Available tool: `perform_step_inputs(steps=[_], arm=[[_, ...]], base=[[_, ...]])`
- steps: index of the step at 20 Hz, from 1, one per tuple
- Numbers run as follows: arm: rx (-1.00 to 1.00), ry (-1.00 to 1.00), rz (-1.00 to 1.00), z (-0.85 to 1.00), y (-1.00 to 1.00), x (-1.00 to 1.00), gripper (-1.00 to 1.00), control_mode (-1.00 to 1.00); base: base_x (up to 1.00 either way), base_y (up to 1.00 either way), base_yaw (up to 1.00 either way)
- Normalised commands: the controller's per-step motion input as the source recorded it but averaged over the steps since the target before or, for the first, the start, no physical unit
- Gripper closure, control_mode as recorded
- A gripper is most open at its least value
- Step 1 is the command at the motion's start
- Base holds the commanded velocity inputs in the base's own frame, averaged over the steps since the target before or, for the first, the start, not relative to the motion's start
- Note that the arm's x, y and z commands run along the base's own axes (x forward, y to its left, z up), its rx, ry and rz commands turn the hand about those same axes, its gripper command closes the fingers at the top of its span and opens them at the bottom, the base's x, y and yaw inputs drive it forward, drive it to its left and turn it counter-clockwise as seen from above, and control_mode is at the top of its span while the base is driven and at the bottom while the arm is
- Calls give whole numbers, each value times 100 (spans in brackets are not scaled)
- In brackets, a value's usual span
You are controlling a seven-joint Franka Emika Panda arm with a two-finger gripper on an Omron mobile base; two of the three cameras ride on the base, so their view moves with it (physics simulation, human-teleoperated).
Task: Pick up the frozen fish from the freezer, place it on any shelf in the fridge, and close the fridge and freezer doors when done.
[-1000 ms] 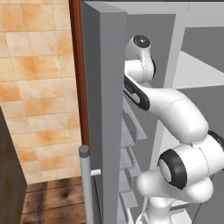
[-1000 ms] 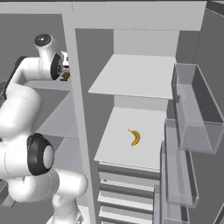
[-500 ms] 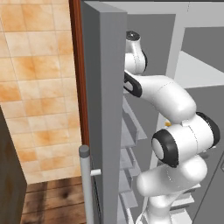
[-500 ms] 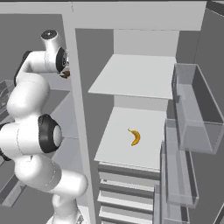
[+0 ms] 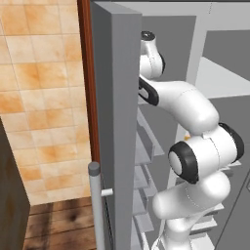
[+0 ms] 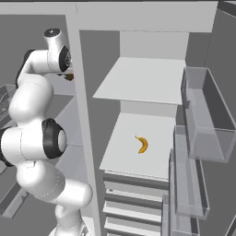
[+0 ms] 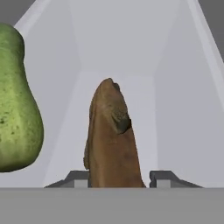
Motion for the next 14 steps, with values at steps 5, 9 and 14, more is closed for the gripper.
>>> perform_step_inputs(steps=[5, 9, 14], arm=[[6, -8, 0, 7, -31, -51, 100, -100], [16, -36, 0, 50, -20, -99, 100, -100], [13, -52, 0, 65, 10, -100, 100, -100]], base=[[0, 0, 0], [0, 0, 0], [0, 0, 0]])
